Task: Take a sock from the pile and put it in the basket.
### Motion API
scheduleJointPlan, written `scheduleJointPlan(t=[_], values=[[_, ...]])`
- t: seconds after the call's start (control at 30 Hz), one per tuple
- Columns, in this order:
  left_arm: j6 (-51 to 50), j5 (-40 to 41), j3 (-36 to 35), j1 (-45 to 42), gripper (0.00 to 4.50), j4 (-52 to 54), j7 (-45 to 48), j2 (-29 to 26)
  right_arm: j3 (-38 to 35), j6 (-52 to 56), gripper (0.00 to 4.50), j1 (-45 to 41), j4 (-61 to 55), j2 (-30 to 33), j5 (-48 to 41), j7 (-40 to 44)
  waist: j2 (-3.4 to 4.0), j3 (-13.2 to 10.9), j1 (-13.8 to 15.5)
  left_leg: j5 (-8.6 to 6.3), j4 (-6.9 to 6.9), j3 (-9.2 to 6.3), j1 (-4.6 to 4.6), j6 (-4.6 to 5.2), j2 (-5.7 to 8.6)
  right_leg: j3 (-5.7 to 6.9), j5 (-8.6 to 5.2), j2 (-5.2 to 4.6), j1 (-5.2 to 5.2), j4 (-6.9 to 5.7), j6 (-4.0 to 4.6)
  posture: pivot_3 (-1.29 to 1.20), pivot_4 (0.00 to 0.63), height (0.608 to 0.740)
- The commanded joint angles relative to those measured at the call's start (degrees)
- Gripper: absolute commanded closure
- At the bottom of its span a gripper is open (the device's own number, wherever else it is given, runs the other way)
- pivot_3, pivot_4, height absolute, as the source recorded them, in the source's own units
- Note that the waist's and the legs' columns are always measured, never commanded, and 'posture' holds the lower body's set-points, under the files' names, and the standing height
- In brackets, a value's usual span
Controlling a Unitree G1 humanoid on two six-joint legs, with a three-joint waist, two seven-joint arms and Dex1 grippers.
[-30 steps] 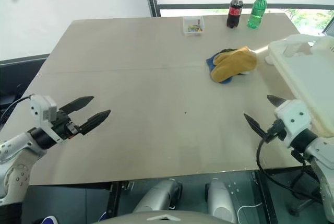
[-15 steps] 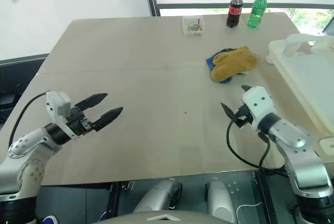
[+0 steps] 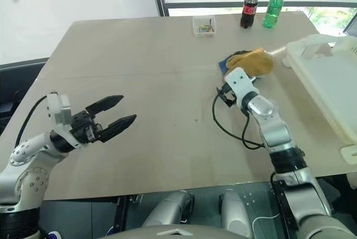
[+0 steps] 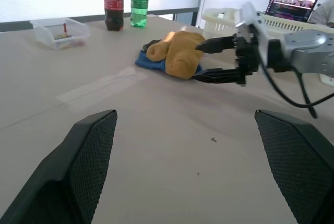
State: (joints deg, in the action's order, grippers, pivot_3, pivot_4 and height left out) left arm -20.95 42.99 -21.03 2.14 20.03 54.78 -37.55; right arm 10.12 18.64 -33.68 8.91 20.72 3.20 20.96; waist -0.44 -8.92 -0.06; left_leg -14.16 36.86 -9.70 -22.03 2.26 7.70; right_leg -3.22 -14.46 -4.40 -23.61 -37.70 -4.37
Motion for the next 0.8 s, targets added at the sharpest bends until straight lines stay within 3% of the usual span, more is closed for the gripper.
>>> scheduleJointPlan(t=[0.03,0.1,0.5,0.53,0.6,0.73,0.8], values=[[-0.84,2.63,-0.94,-1.22,0.00,3.40,0.46,-1.26,-1.01,-4.52,0.51,-3.76,6.90,-0.89,1.25,-1.37,0.00,0.00,-0.21,0.00,-0.02,0.00,-0.01,0.00,0.00,-0.01,0.00,0.02,-0.03,0.00,0.00,0.00,0.150,0.740],[-1.16,3.08,-1.05,-1.39,0.00,3.50,0.40,-1.49,-0.65,-6.69,1.12,-5.15,10.79,-1.17,2.06,-1.34,0.00,0.00,-0.47,0.00,-0.04,0.00,-0.02,0.00,-0.01,-0.02,0.00,0.03,-0.04,0.02,0.01,0.00,0.150,0.740],[-0.01,2.58,-2.10,1.20,0.00,4.67,0.29,-1.39,-1.86,-13.46,1.12,-10.31,23.02,-2.00,3.41,-2.75,0.01,0.00,-1.18,0.00,-0.20,0.44,0.04,-0.02,-0.19,-0.52,0.01,0.26,-0.22,-0.07,0.03,0.00,0.150,0.740],[0.04,2.63,-2.11,1.43,0.00,4.84,0.31,-1.35,-1.96,-13.86,1.66,-10.60,23.52,-2.03,3.39,-2.91,0.01,0.00,-1.18,0.00,-0.20,0.46,0.04,-0.02,-0.19,-0.54,0.01,0.26,-0.22,-0.07,0.04,0.00,0.150,0.740],[0.17,2.63,-2.12,1.63,0.00,4.91,0.40,-1.42,-1.95,-14.22,2.30,-10.87,23.52,-2.06,3.36,-2.84,0.01,0.00,-1.14,0.00,-0.20,0.50,0.04,-0.02,-0.20,-0.57,0.02,0.26,-0.24,-0.07,0.05,0.00,0.150,0.740],[0.41,2.34,-2.01,1.86,0.00,4.82,0.78,-1.65,-1.53,-14.23,4.21,-10.48,22.25,-2.09,3.48,-2.17,0.01,0.00,-1.15,-0.01,-0.20,0.53,0.04,-0.02,-0.21,-0.60,0.02,0.27,-0.26,-0.08,0.05,0.00,0.150,0.740],[0.44,2.19,-1.91,1.97,0.00,4.78,0.89,-1.75,-1.42,-14.13,4.21,-10.29,21.88,-2.04,3.60,-2.07,0.01,0.00,-1.20,-0.01,-0.21,0.58,0.04,-0.02,-0.23,-0.64,0.03,0.28,-0.30,-0.10,0.06,0.00,0.150,0.740]])
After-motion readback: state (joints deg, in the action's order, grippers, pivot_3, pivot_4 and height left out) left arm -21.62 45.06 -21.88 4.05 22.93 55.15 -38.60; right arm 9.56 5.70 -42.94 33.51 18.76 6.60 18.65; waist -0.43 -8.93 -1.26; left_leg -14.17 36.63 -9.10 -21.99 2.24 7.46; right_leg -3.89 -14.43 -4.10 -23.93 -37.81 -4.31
